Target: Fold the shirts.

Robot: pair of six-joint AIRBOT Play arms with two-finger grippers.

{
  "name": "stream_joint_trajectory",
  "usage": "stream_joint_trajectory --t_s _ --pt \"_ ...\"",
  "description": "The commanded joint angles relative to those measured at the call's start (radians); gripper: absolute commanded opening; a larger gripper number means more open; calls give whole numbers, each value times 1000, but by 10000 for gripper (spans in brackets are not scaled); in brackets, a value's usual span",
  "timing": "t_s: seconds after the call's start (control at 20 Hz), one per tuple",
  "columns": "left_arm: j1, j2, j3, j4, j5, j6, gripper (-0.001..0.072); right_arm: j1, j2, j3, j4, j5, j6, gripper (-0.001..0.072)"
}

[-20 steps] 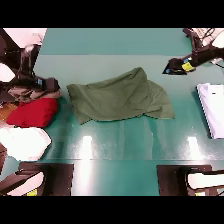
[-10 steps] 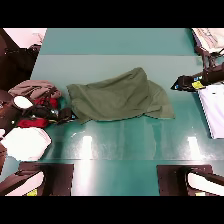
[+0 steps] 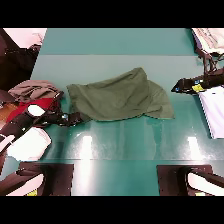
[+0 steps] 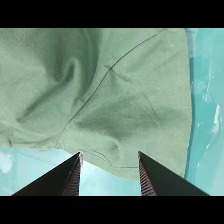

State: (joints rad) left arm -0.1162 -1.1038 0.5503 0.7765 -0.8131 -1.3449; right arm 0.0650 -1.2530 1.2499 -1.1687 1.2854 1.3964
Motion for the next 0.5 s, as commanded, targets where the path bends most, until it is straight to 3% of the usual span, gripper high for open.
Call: stream_joint_trajectory --t_s 0.0,0.45 --pt "-15 0 18 -1 13 -17 25 -1 2 -1 -2 1 0 413" --pt "-15 95 482 141 -215 -16 26 -184 -59 2 13 89 -35 412"
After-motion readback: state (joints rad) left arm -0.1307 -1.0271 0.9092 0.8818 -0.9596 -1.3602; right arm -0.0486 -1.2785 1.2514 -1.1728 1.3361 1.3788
